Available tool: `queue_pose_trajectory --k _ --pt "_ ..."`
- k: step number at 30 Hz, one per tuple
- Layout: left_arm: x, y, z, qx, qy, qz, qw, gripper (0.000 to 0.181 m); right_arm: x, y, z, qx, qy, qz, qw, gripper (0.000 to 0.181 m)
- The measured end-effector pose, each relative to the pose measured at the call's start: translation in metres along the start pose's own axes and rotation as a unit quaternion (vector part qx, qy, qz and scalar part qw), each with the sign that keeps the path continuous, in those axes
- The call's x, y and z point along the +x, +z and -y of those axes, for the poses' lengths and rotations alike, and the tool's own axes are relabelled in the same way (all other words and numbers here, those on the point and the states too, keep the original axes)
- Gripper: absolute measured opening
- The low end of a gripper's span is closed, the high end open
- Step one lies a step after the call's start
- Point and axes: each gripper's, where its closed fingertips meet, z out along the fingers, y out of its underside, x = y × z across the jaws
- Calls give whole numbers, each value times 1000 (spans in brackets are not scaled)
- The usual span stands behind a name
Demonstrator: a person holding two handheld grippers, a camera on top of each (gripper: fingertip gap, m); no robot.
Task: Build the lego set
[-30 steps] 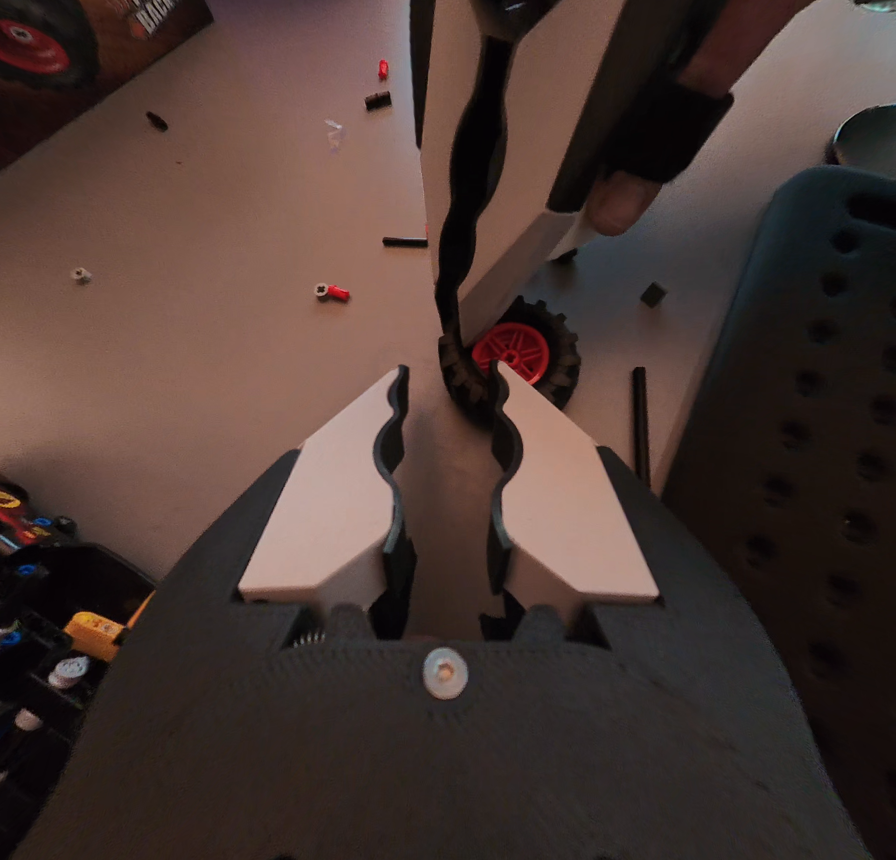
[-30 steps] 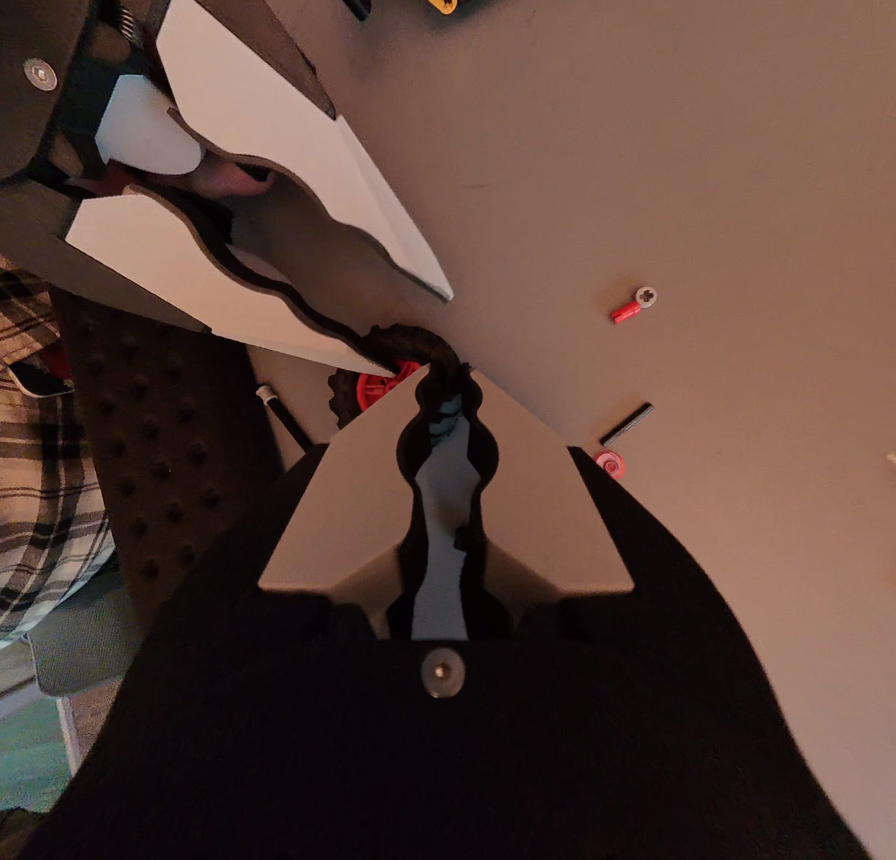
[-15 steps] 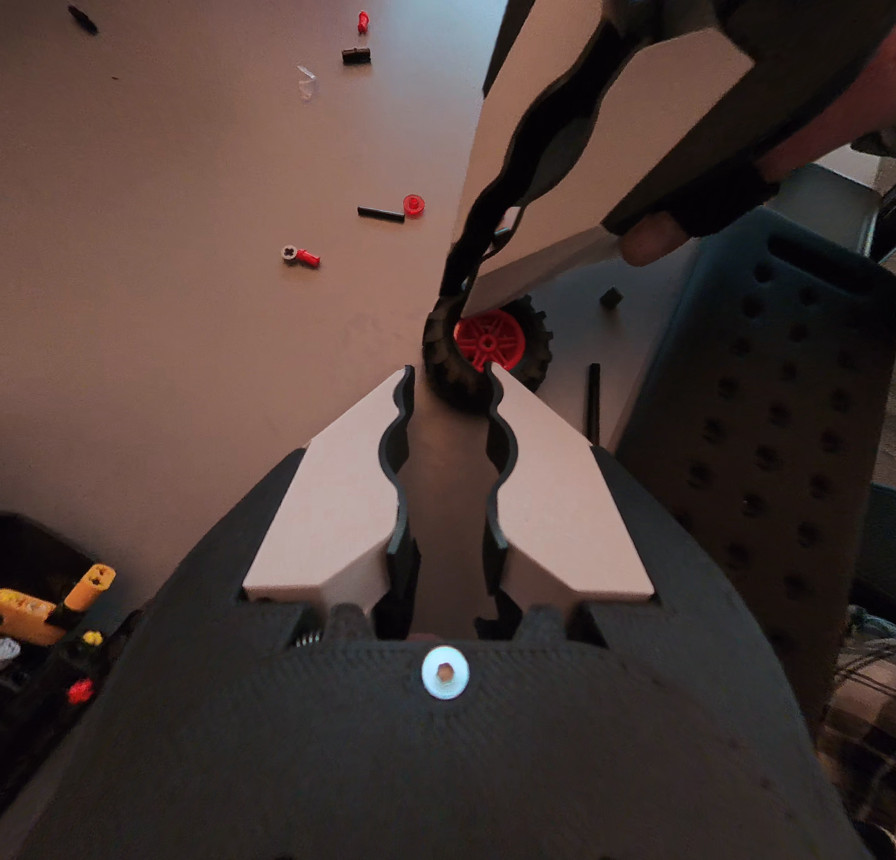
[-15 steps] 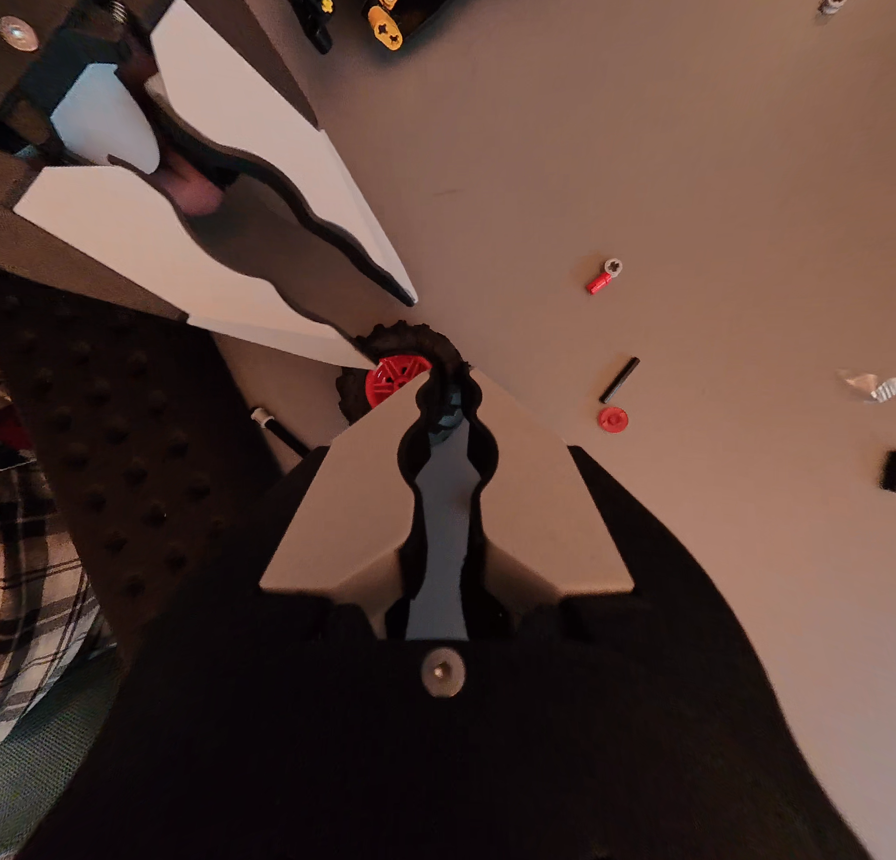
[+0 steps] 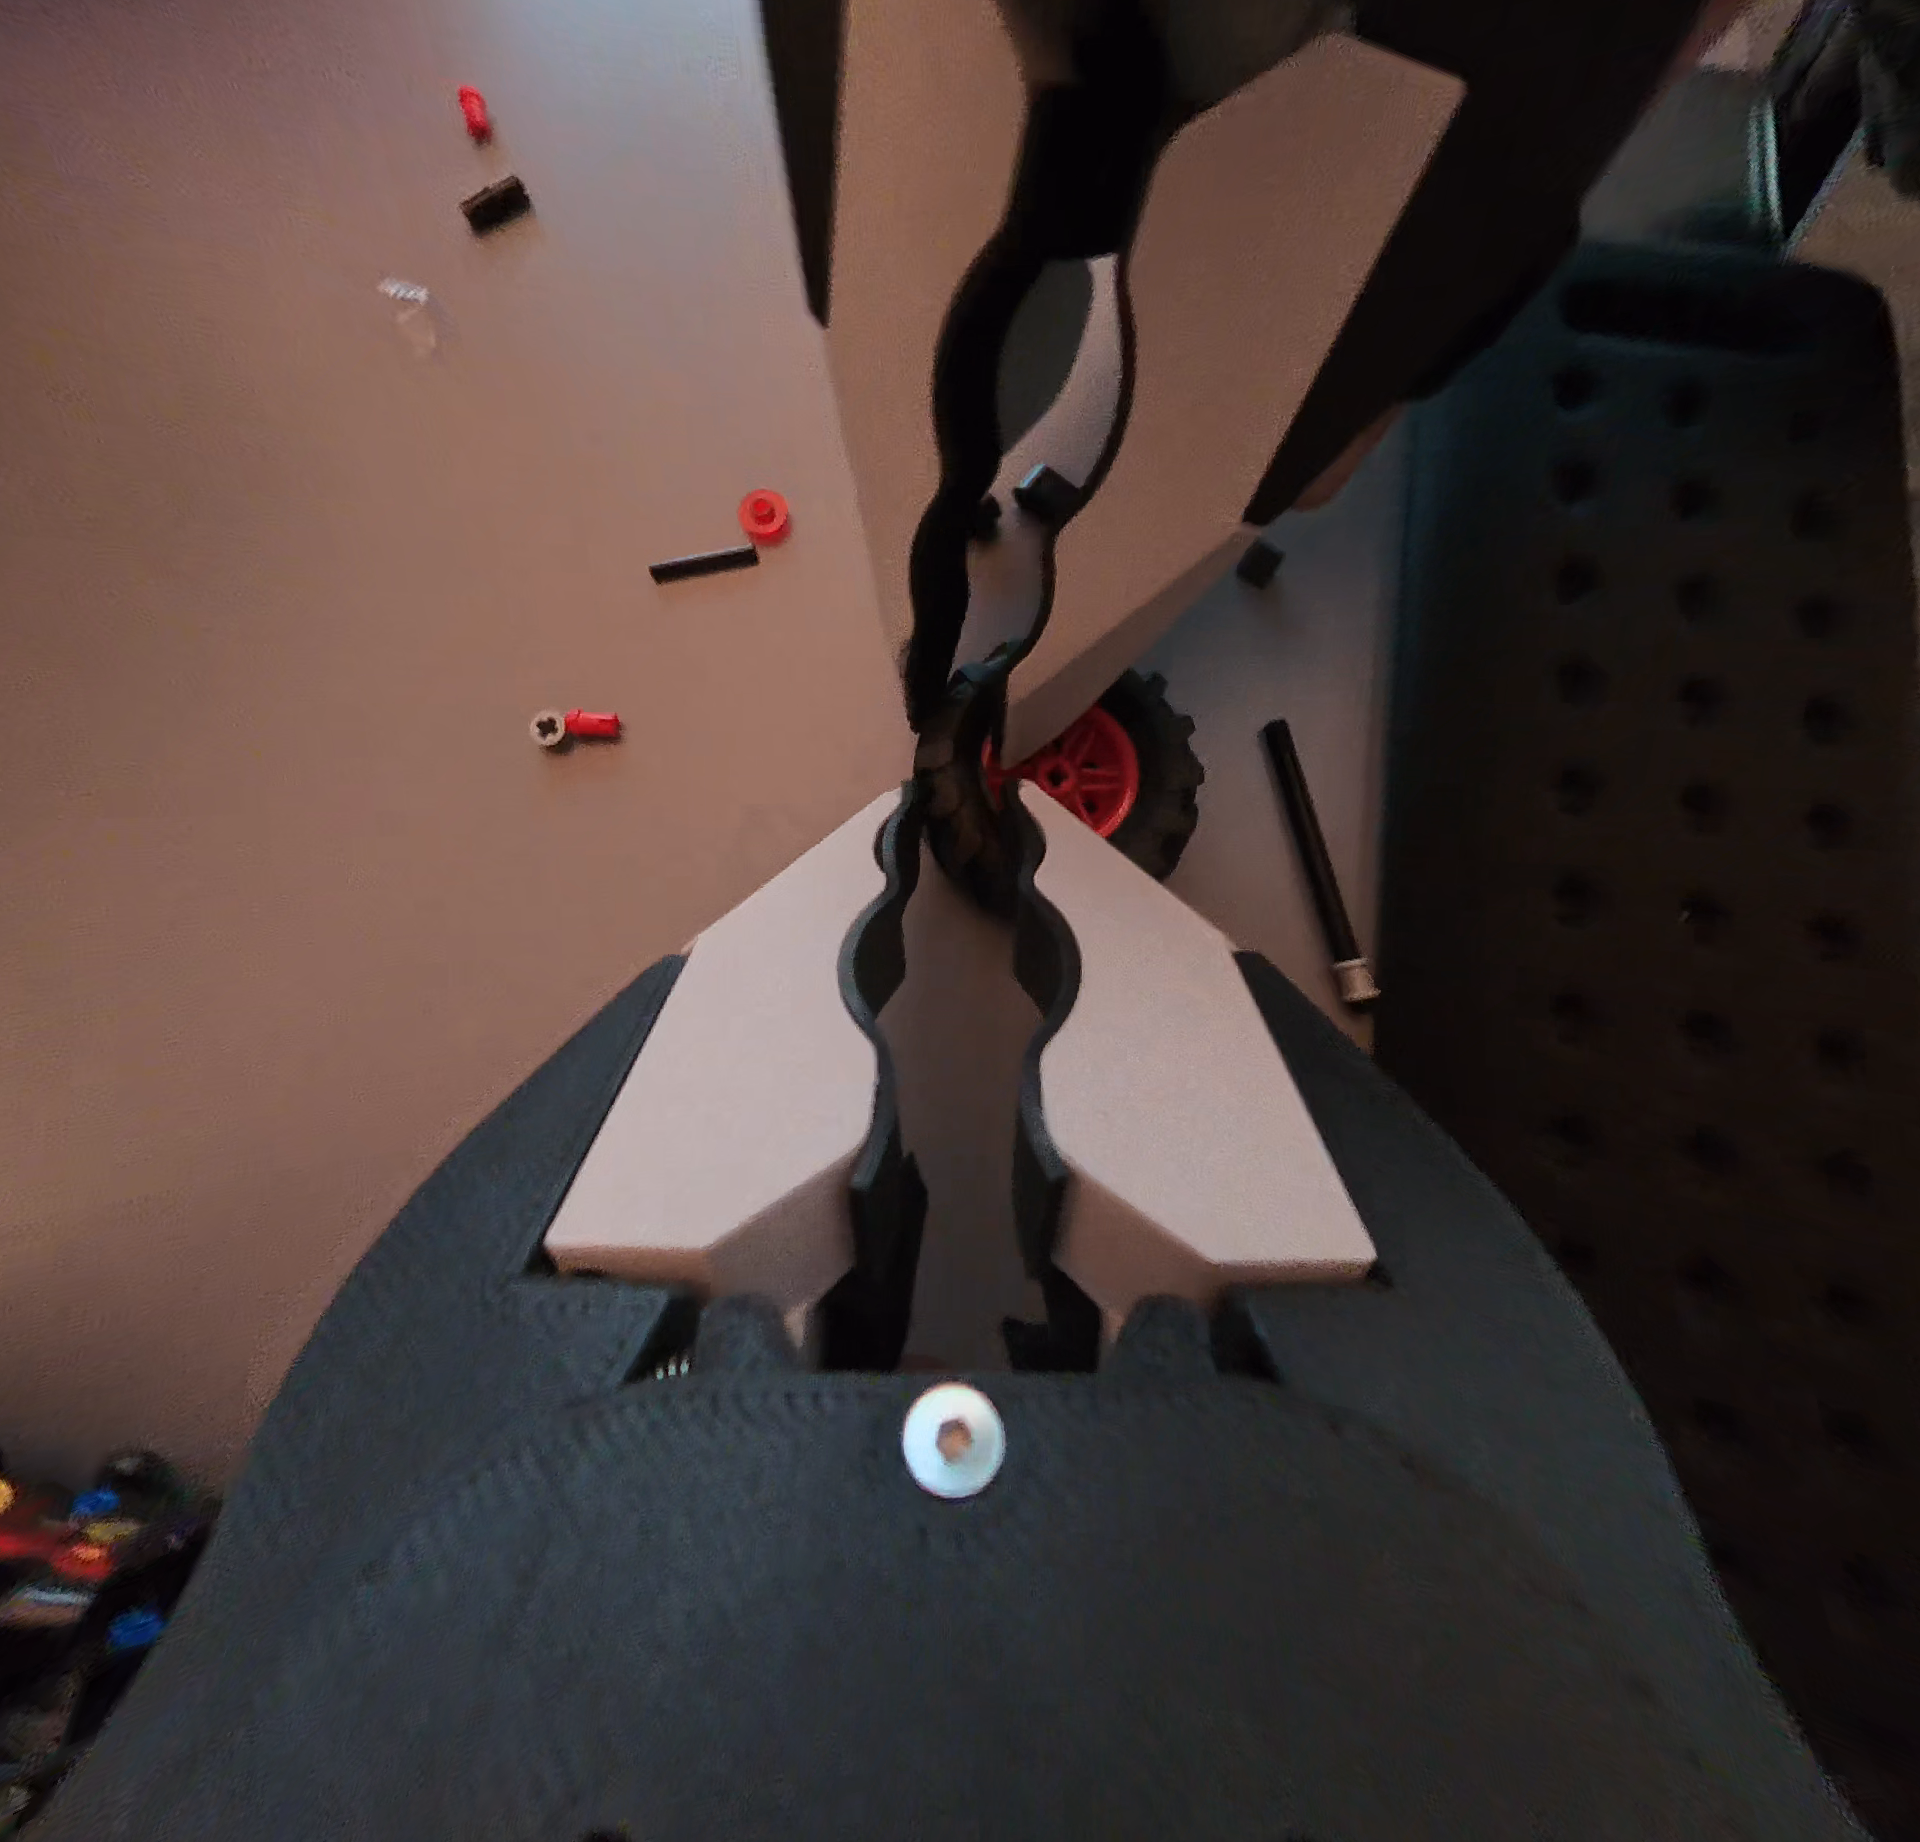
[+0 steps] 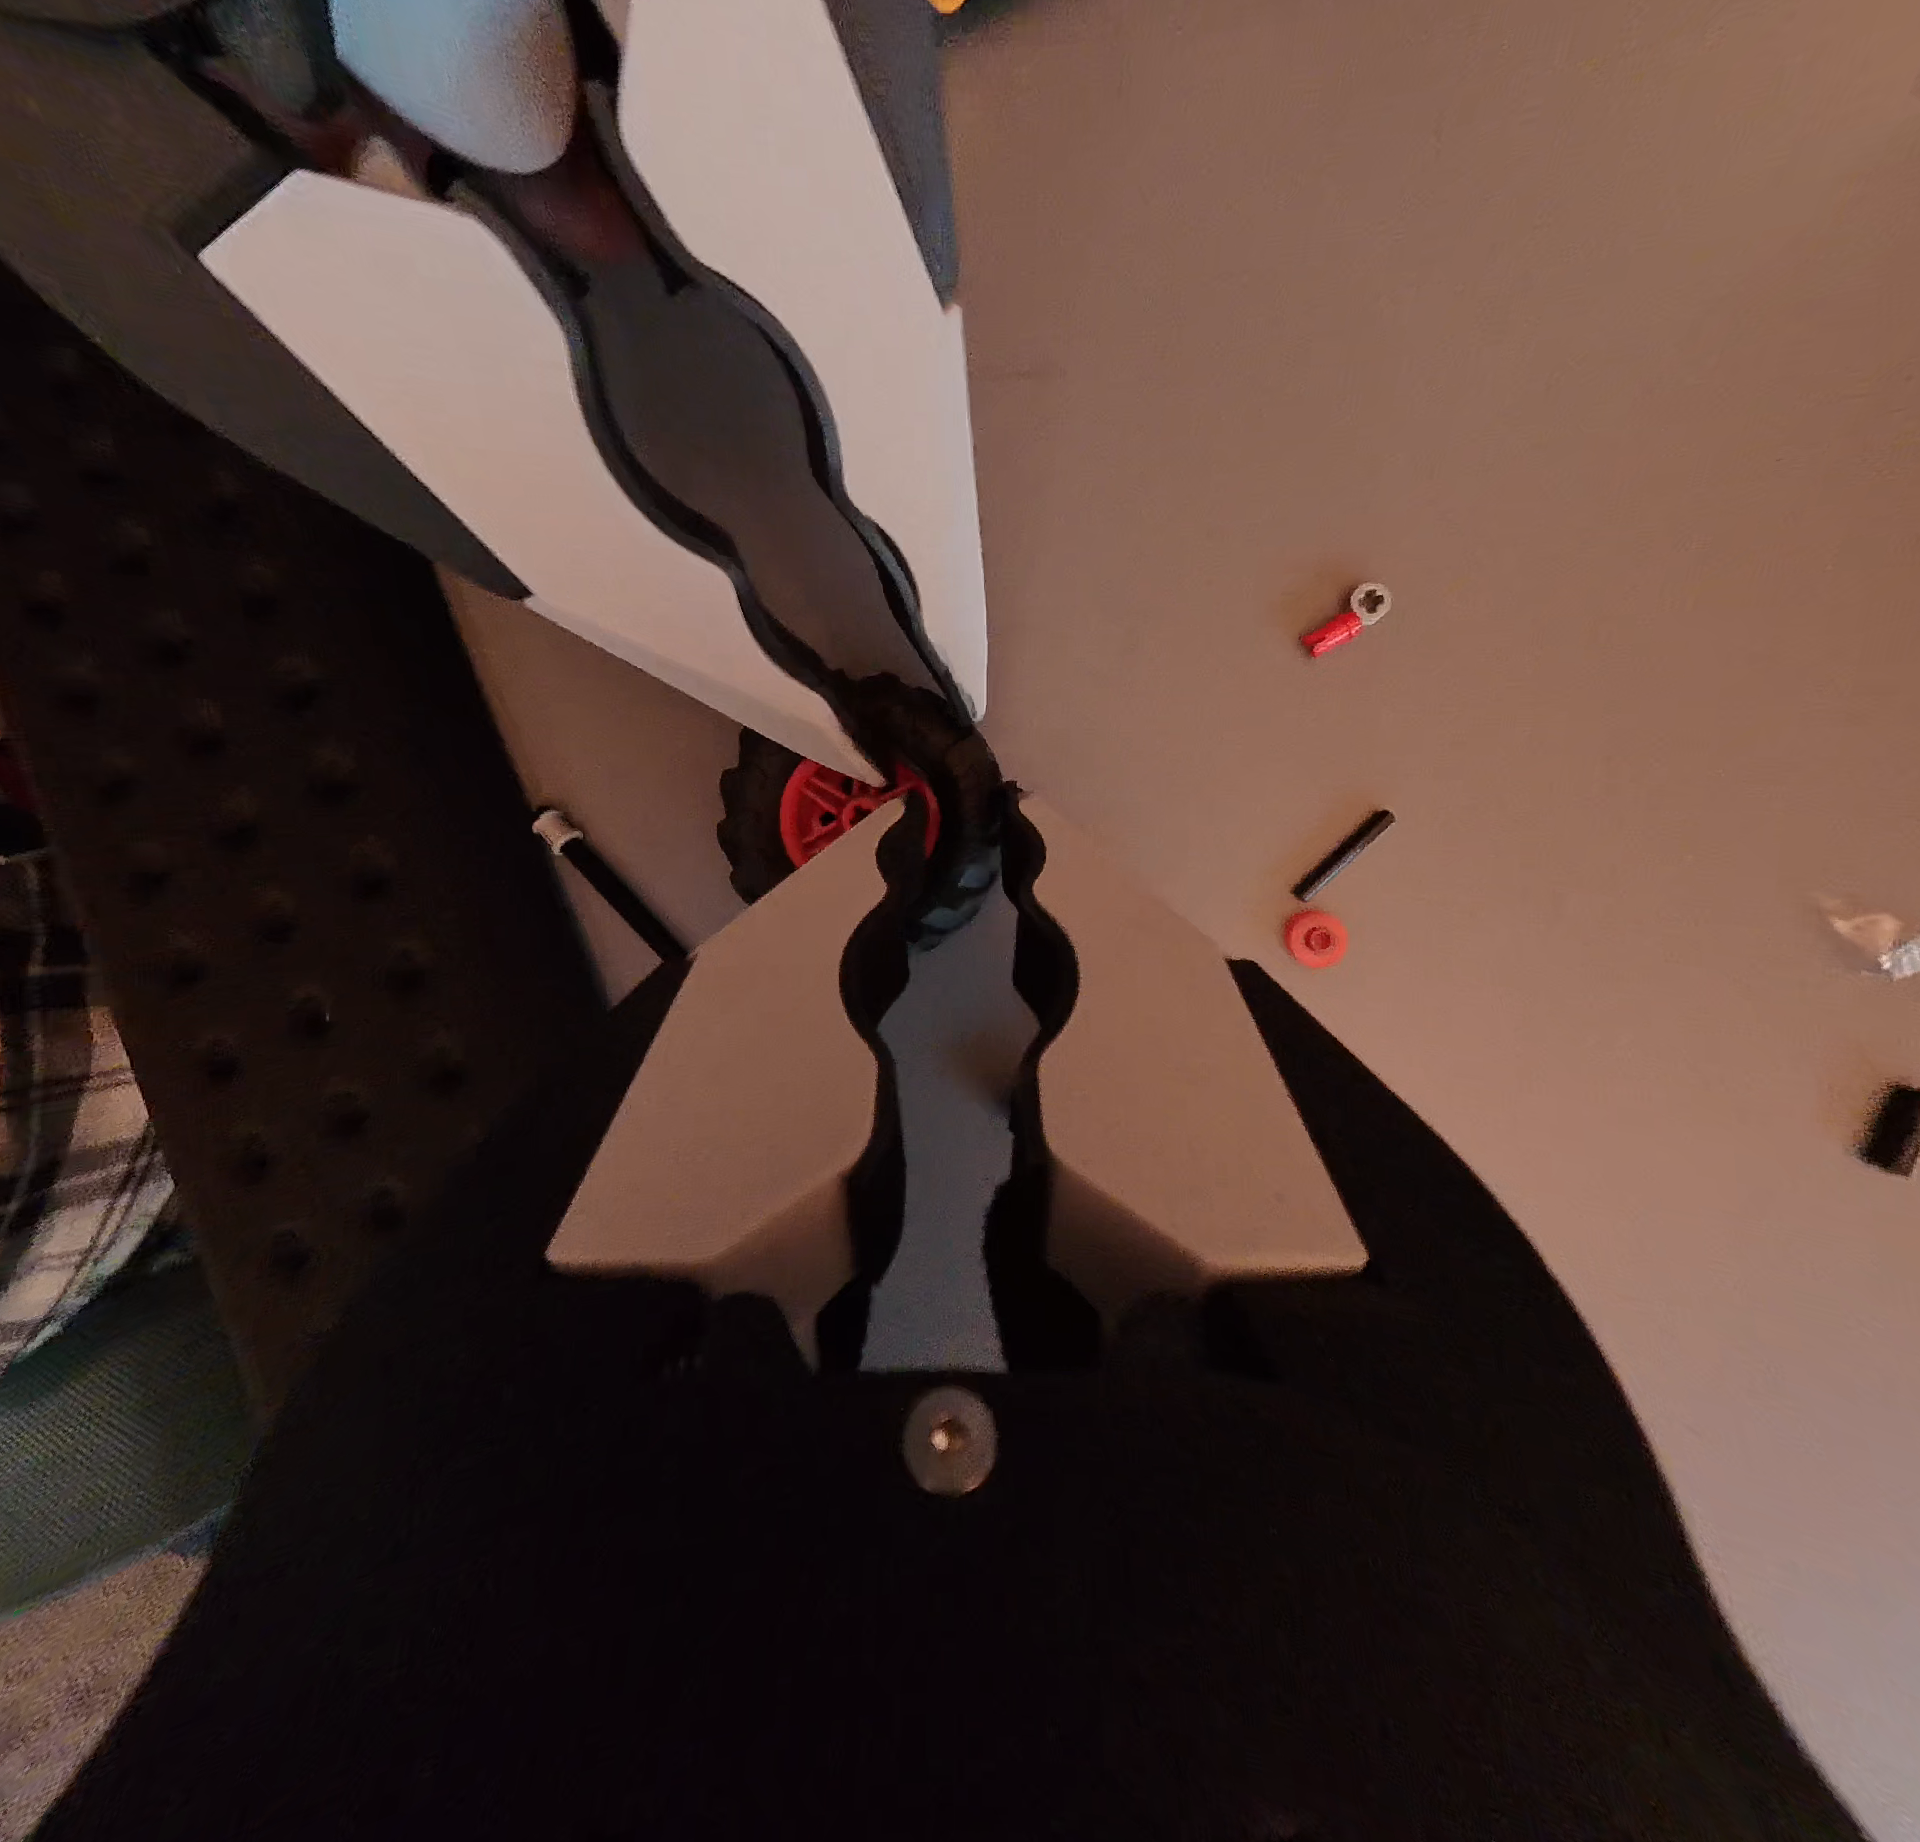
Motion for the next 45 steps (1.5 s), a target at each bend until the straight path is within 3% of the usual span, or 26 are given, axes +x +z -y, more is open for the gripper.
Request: queue_pose_trajectory --k 3,10,15,19,23,27,36,45 --pt "1 -8 -5 11 -59 48 997 28 0 0 0 38 55 -3 998 12" --pt "12 -14 -10 37 -97 71 992 16 3 -7 -7 93 142 -50 984 13" --pt "9 -10 -6 23 -55 65 996 4 7 -18 -4 66 53 -77 993 15" --pt "4 -11 -2 31 -63 70 995 7 11 -6 -3 29 13 -50 998 14" --pt "20 -11 10 56 -14 75 995 11 12 -3 0 36 18 -25 999 14" --pt "18 4 8 35 18 111 993 0 9 -3 1 48 35 12 998 14" --pt "17 6 7 58 -13 93 994 0 5 -3 2 53 25 30 998 20" --pt "17 6 7 66 -21 85 994 0 9 -4 5 83 50 51 994 9"
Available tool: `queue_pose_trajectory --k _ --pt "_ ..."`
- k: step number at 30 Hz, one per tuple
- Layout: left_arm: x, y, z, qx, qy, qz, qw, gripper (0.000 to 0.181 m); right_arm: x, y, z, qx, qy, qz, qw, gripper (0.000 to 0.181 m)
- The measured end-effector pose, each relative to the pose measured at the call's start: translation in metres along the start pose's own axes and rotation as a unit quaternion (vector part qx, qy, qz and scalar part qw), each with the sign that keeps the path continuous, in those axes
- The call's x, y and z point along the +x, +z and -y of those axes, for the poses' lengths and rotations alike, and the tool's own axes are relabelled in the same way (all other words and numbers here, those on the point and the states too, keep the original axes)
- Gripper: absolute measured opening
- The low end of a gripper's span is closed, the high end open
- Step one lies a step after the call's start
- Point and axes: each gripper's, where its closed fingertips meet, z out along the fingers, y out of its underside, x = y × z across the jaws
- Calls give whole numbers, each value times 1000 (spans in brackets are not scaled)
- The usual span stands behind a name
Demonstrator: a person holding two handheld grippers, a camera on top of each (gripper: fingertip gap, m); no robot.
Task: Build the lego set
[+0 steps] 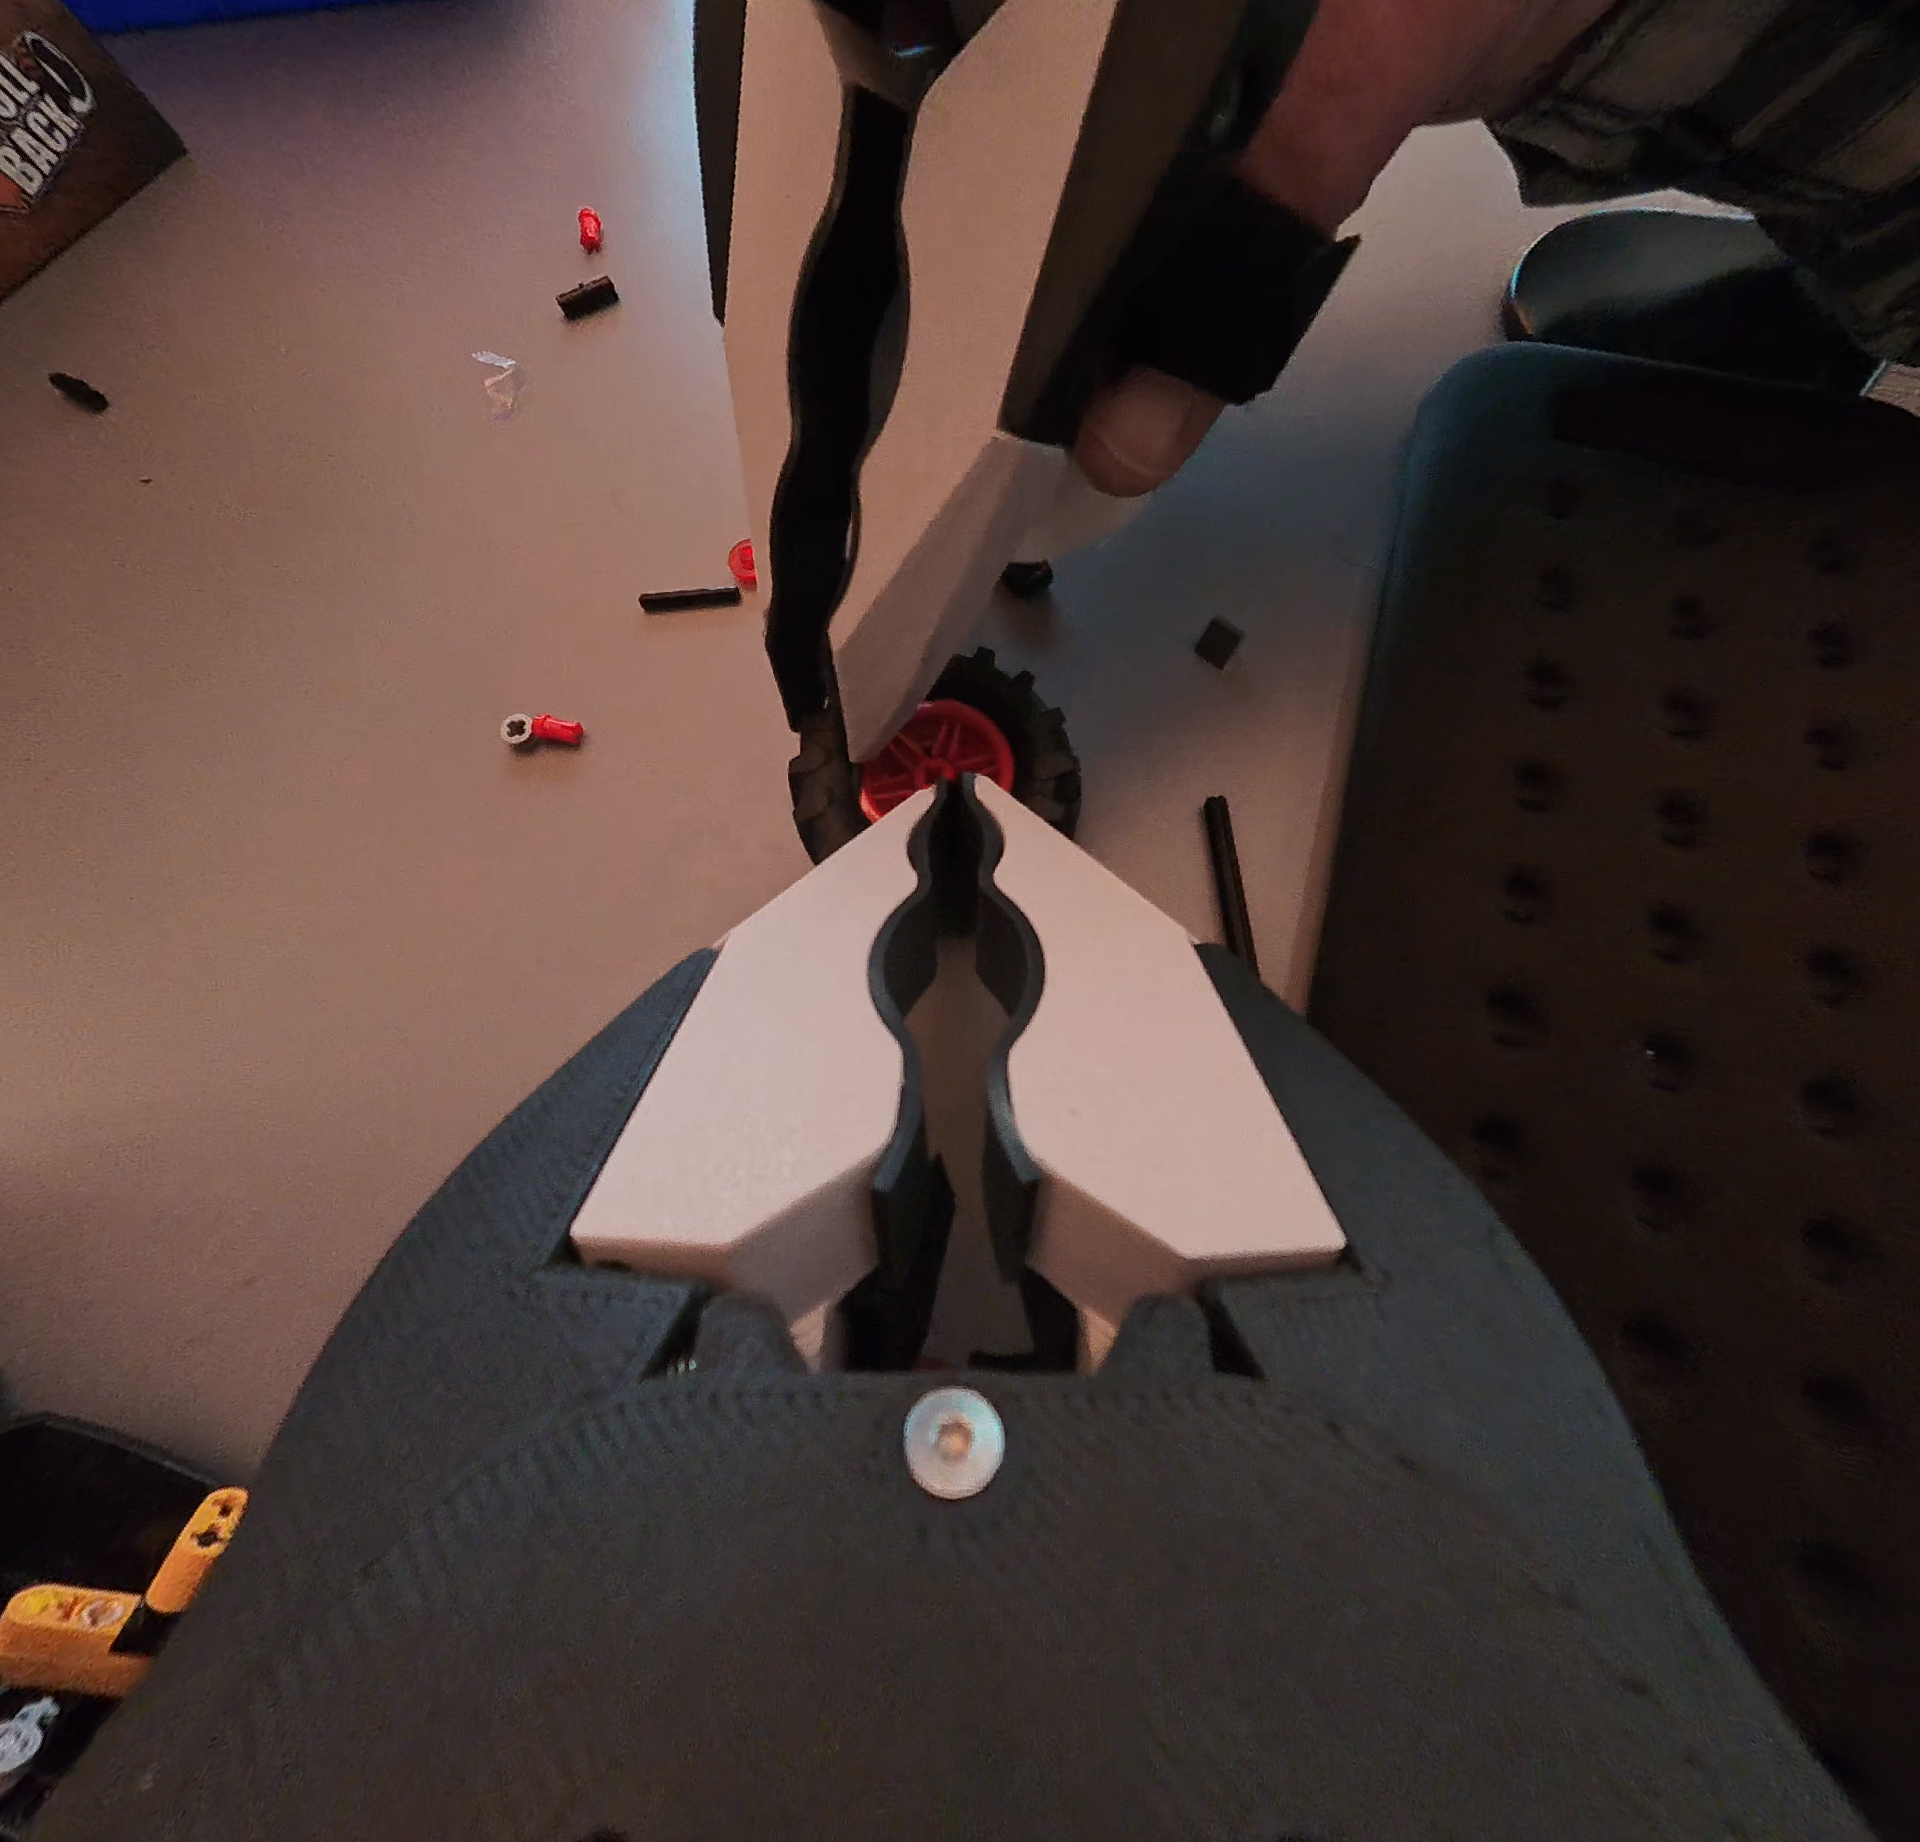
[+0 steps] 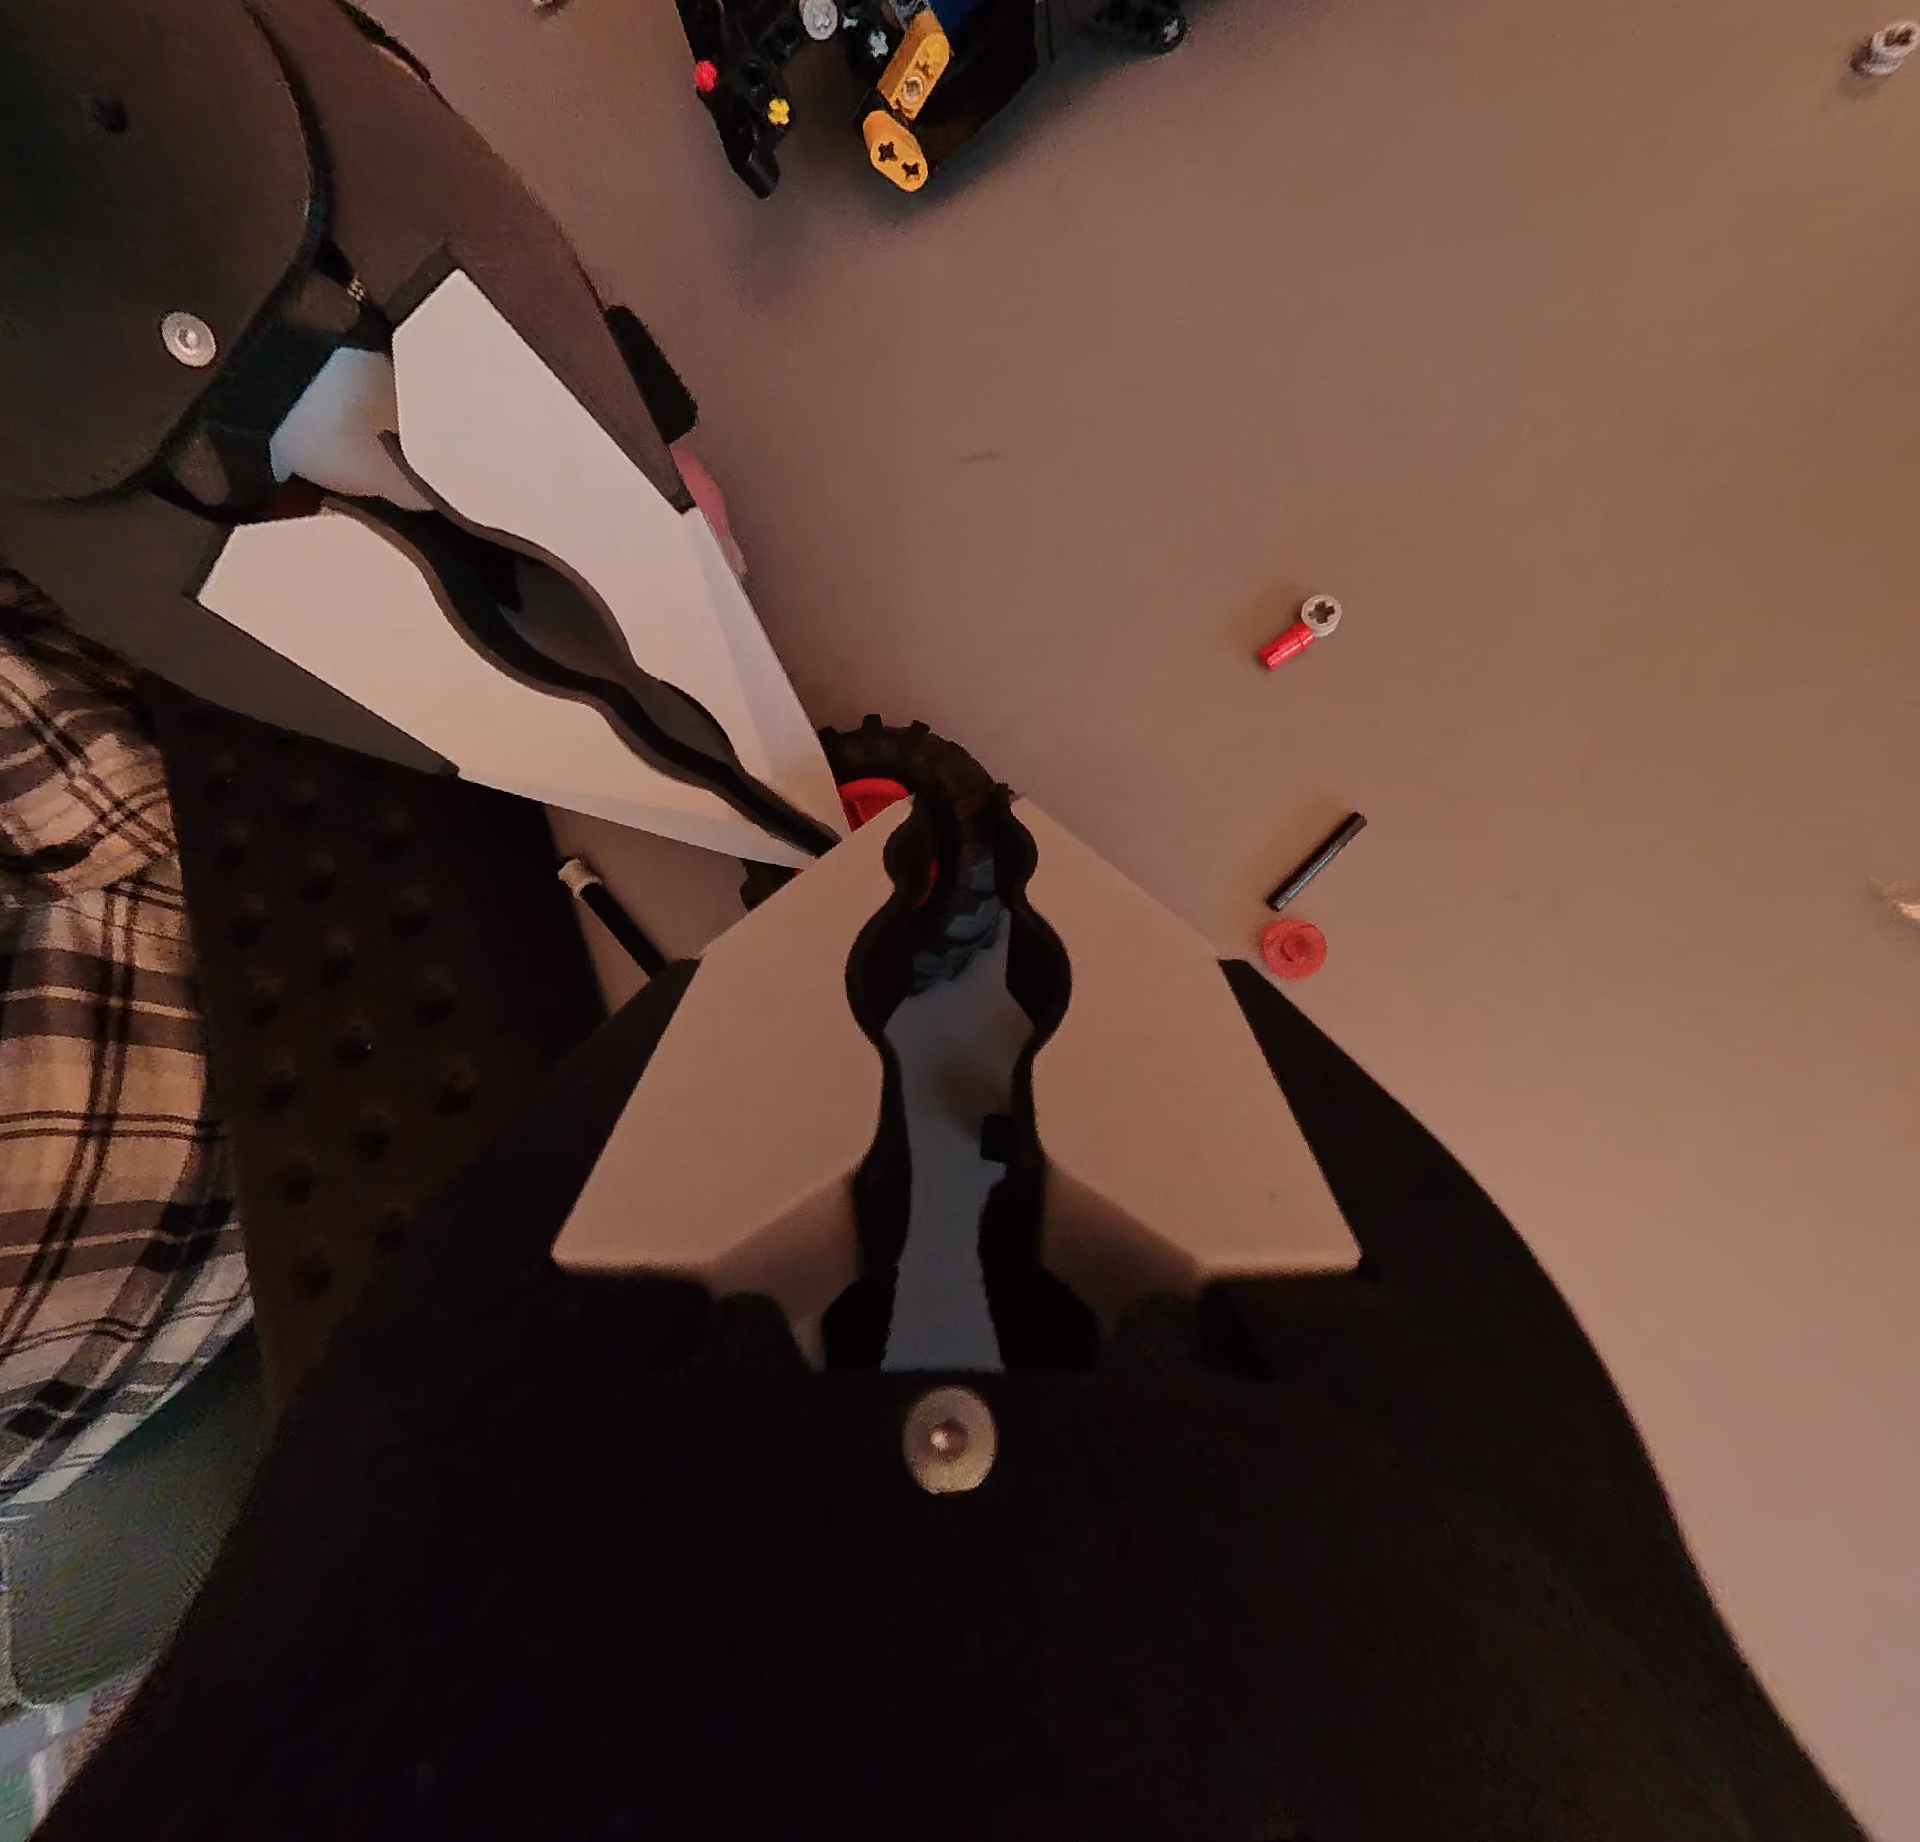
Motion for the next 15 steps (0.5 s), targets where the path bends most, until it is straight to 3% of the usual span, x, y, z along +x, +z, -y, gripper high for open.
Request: queue_pose_trajectory --k 12,15 --pt "0 1 -1 -3 -10 -11 1000 1 6 4 -2 -74 -42 -70 994 6" --pt "0 0 -1 3 -4 -7 1000 0 4 1 -1 -57 -27 -42 997 7"
